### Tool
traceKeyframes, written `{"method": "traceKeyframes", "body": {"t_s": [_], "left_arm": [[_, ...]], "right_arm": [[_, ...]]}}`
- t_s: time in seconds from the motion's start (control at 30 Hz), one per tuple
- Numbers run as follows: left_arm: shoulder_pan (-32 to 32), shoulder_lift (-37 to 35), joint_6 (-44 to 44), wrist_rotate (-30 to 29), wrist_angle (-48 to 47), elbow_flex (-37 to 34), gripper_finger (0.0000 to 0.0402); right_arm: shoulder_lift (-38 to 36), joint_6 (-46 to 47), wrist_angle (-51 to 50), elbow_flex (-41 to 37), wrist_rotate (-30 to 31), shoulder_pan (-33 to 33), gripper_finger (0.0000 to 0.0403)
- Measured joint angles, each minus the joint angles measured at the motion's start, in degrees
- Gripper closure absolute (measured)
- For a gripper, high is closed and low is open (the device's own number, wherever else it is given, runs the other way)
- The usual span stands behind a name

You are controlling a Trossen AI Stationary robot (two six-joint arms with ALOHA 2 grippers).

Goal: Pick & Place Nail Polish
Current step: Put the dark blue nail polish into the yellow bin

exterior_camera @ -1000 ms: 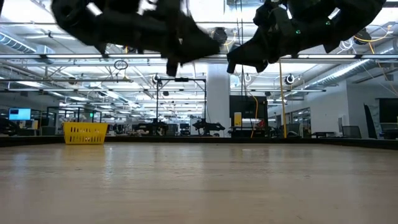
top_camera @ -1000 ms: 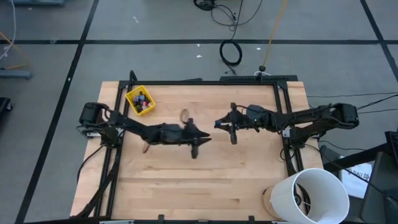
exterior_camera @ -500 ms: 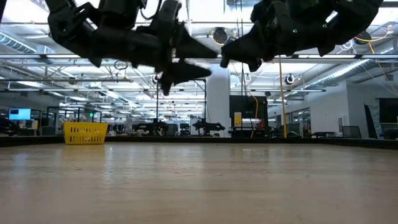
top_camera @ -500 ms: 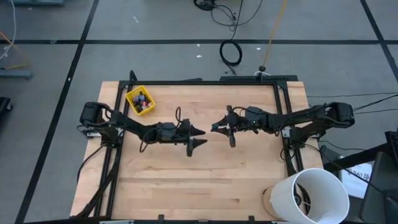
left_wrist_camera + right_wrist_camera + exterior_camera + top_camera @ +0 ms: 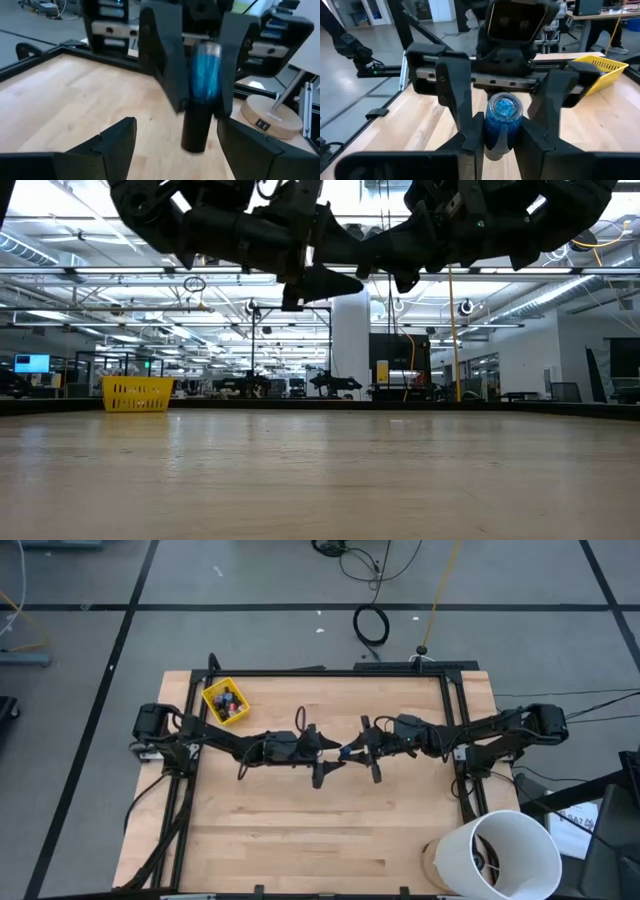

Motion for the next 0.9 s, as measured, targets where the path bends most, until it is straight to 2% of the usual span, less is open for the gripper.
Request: {"method": "traceKeyframes", "body": {"t_s": [0.17,0.53,0.6,0.73,0.9], "left_arm": [[0.3,0.0,3.2,0.7,-4.4,2.5,0.0150],[1.3,0.0,5.7,1.1,-4.3,2.8,0.0183],[1.7,0.0,5.5,2.6,-4.3,2.8,0.0193],[2.2,1.2,5.2,4.4,-3.5,3.2,0.0220],[2.3,4.5,5.4,6.0,-3.6,7.1,0.0271]], "right_arm": [[0.0,0.1,0.7,0.0,0.0,0.0,0.0334],[0.0,0.2,1.0,0.0,0.2,0.0,0.0334],[0.0,0.2,1.0,0.0,0.2,0.0,0.0334],[0.0,0.1,1.0,0.0,0.2,0.0,0.0334],[-0.1,0.1,0.9,0.0,0.1,0.0,0.0334]]}}
